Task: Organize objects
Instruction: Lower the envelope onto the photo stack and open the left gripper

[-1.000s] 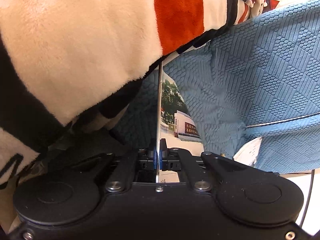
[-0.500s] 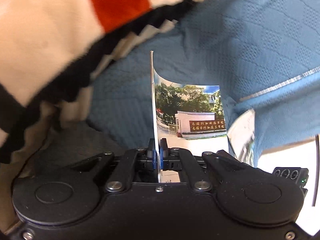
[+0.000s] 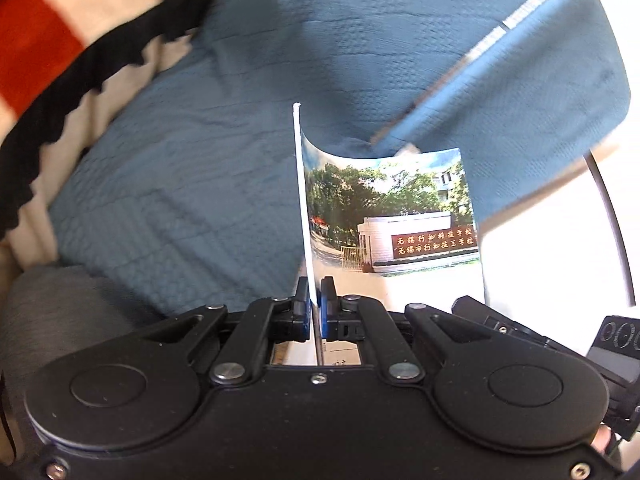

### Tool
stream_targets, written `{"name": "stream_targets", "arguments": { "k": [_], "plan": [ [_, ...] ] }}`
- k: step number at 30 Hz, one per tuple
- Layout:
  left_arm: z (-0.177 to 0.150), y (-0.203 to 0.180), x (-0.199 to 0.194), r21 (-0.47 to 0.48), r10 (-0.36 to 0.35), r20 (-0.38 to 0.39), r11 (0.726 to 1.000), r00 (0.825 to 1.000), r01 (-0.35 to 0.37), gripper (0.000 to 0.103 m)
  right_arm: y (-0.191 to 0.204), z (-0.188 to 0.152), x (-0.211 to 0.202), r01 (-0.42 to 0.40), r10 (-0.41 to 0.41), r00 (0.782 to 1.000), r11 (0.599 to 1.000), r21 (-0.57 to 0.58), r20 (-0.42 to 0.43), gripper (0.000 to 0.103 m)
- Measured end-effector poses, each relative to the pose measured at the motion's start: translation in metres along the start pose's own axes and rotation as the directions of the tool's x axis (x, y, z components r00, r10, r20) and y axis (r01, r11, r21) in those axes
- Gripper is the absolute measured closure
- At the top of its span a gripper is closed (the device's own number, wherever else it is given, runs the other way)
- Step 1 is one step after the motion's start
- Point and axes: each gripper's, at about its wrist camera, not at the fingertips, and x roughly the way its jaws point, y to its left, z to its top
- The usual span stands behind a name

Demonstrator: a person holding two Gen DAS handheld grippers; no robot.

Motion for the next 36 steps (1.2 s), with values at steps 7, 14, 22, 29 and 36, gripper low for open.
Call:
{"name": "stream_targets", "arguments": {
  "k": [7, 14, 22, 29, 36],
  "plan": [
    [-0.006, -0.044, -0.009, 0.09, -0.032, -0.009, 0.995, 0.999, 0.033, 0.099, 0.015, -0.011, -0.053, 0.073, -0.072, 0.992, 0.997, -0.009, 0.099, 0.099],
    [-0.01, -0.062, -0.005, 0.133, -0.043, -0.024, 0.99, 0.999, 0.046, 0.098, 0.019, -0.022, -0.074, 0.135, -0.133, 0.981, 0.991, -0.005, 0.142, 0.099],
    [-0.029, -0.061, 0.036, 0.166, 0.004, -0.026, 0.986, 1.0, 0.0, 0.097, 0.006, -0.047, -0.067, 0.209, -0.199, 0.967, 0.977, -0.05, 0.159, 0.099],
    [-0.04, -0.049, 0.075, 0.168, 0.023, -0.054, 0.986, 0.998, -0.013, 0.097, -0.026, -0.067, -0.053, 0.217, -0.218, 0.966, 0.976, 0.02, 0.14, 0.099],
    [-0.054, -0.042, 0.108, 0.189, 0.059, -0.092, 0.981, 0.994, -0.041, 0.097, -0.05, -0.078, -0.038, 0.24, -0.244, 0.965, 0.969, 0.05, 0.096, 0.099]
  ]
}}
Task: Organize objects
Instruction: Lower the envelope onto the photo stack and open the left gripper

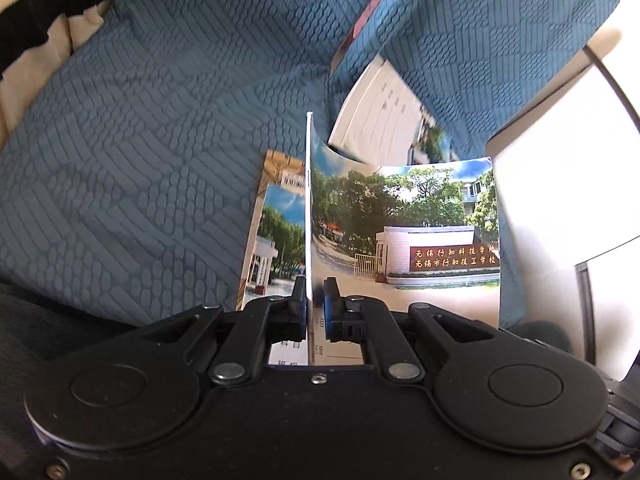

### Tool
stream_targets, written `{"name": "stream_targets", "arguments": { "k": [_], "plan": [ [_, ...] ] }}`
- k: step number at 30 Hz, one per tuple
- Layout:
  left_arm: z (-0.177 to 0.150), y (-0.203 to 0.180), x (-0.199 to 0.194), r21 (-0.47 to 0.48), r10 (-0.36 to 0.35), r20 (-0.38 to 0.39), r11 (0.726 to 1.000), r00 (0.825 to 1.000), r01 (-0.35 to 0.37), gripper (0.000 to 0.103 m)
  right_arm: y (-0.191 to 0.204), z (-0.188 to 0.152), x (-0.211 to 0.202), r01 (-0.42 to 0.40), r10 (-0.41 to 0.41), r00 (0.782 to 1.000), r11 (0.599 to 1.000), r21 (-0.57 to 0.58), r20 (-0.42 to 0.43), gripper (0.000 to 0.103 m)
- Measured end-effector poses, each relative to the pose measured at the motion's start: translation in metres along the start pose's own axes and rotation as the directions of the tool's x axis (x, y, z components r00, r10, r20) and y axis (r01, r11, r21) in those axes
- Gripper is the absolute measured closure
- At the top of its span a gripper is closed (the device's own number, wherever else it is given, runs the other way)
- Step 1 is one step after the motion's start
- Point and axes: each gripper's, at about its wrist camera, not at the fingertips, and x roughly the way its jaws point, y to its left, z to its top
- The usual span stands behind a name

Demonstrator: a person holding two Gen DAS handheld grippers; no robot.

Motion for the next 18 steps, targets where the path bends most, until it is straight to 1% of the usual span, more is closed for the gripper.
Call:
{"name": "stream_targets", "arguments": {
  "k": [5, 13, 18],
  "plan": [
    [-0.005, 0.005, 0.016, -0.002, 0.006, -0.04, 1.0, 0.999, -0.006, 0.096, -0.011, -0.008, 0.01, 0.029, -0.028, 0.999, 1.0, 0.013, -0.035, 0.099],
    [-0.008, 0.011, 0.028, -0.008, 0.021, -0.071, 1.0, 0.997, -0.021, 0.094, -0.02, -0.018, 0.021, 0.058, -0.055, 0.996, 0.998, 0.033, -0.075, 0.099],
    [-0.009, 0.012, 0.03, -0.012, 0.029, -0.077, 0.999, 0.997, -0.03, 0.089, -0.021, -0.019, 0.023, 0.076, -0.072, 0.994, 0.996, 0.038, -0.087, 0.098]
  ]
}}
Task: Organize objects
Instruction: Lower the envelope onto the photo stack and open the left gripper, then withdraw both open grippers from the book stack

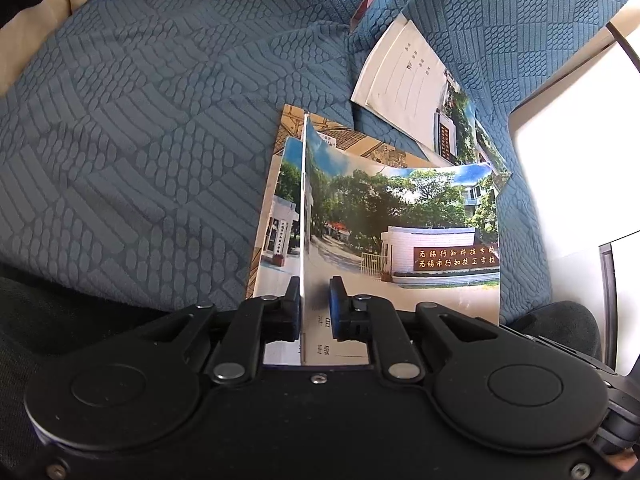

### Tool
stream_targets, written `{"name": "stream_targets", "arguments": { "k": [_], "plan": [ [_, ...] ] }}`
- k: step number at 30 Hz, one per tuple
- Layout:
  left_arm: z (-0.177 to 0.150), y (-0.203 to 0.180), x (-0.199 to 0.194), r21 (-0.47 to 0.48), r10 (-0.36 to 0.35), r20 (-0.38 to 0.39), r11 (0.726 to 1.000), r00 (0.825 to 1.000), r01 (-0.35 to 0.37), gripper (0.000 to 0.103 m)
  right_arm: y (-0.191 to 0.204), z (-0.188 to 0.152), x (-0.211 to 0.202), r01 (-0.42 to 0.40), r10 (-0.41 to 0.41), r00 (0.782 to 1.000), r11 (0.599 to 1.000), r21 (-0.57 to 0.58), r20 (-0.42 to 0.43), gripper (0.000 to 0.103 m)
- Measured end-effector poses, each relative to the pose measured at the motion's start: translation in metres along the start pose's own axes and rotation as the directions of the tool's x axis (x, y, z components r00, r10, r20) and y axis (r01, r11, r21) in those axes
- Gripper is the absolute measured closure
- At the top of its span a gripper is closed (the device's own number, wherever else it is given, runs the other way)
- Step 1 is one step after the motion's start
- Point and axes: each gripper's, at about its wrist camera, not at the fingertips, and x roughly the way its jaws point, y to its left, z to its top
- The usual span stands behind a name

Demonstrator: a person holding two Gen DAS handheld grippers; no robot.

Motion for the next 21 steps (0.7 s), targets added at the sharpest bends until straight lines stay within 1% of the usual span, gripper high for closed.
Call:
{"name": "stream_targets", "arguments": {
  "k": [3, 5, 7, 9, 10, 11, 17, 21],
  "plan": [
    [0.001, -0.001, -0.002, 0.005, 0.022, -0.003, 1.0, 1.0, -0.022, 0.084, 0.0, 0.0, 0.001, 0.029, -0.029, 1.0, 1.0, -0.004, -0.006, 0.095],
    [0.002, -0.003, -0.005, 0.024, 0.046, 0.003, 0.999, 0.999, -0.046, 0.074, 0.0, 0.0, 0.001, 0.052, -0.052, 0.999, 0.999, -0.003, -0.014, 0.093],
    [0.002, -0.003, -0.009, 0.03, 0.053, 0.012, 0.998, 0.999, -0.054, 0.072, -0.001, 0.001, 0.002, 0.068, -0.068, 0.997, 0.998, 0.004, -0.021, 0.088],
    [0.003, -0.002, -0.013, 0.023, 0.059, 0.016, 0.998, 0.998, -0.059, 0.072, -0.002, 0.002, 0.001, 0.085, -0.084, 0.996, 0.996, 0.012, -0.029, 0.077],
    [0.003, -0.001, -0.016, 0.02, 0.061, 0.021, 0.998, 0.998, -0.062, 0.072, -0.002, 0.002, 0.0, 0.094, -0.094, 0.995, 0.995, 0.014, -0.03, 0.066],
    [0.003, -0.001, -0.019, 0.02, 0.061, 0.028, 0.998, 0.998, -0.062, 0.071, -0.002, 0.002, -0.001, 0.103, -0.103, 0.994, 0.995, 0.013, -0.026, 0.062],
    [0.004, -0.009, -0.039, 0.033, 0.075, 0.066, 0.996, 0.995, -0.077, 0.07, 0.007, 0.008, -0.018, 0.123, -0.122, 0.992, 0.992, -0.029, 0.025, 0.062],
    [0.005, -0.02, -0.054, 0.054, 0.077, 0.096, 0.995, 0.992, -0.083, 0.071, 0.014, 0.015, -0.034, 0.143, -0.138, 0.987, 0.988, -0.055, 0.08, 0.062]
  ]
}}
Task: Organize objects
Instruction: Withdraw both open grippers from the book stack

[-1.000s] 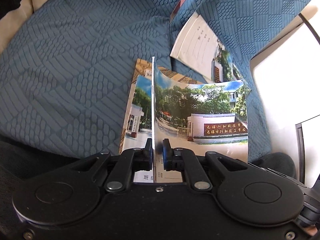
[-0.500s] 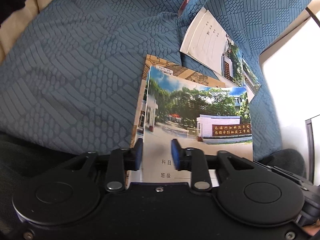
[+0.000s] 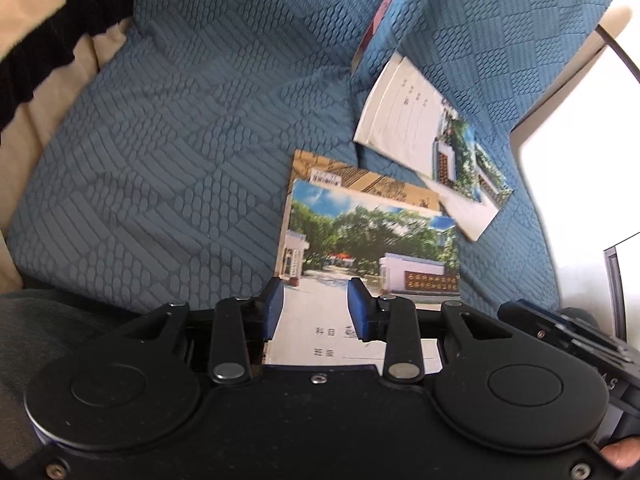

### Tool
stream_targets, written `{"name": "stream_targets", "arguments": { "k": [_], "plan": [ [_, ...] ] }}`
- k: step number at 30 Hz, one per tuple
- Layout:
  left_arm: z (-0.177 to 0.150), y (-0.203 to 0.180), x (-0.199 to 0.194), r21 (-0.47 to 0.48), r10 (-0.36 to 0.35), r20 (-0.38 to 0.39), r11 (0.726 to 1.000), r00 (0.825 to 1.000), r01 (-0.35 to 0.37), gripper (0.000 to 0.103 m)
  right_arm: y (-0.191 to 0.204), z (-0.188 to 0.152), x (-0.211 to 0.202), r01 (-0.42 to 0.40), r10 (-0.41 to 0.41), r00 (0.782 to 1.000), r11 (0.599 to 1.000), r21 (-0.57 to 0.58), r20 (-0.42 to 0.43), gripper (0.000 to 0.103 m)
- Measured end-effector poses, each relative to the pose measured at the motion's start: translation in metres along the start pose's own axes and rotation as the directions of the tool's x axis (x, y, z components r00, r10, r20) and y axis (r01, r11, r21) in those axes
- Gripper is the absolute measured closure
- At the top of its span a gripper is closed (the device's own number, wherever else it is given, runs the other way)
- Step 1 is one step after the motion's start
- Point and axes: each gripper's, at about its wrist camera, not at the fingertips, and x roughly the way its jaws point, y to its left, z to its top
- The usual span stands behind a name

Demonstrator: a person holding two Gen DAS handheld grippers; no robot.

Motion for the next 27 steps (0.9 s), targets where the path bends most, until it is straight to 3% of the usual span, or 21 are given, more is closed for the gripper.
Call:
{"name": "stream_targets", "arguments": {
  "k": [13, 27],
  "plan": [
    [-0.001, -0.034, -0.043, 0.045, 0.004, 0.103, 0.999, 0.995, -0.009, 0.071, 0.018, 0.014, -0.059, 0.04, -0.025, 0.983, 0.996, -0.076, 0.183, 0.062],
    [-0.004, -0.075, -0.075, 0.077, -0.043, 0.194, 0.997, 0.98, 0.028, 0.065, 0.017, 0.007, -0.086, 0.09, -0.064, 0.964, 0.992, -0.09, 0.258, 0.06]
  ]
}}
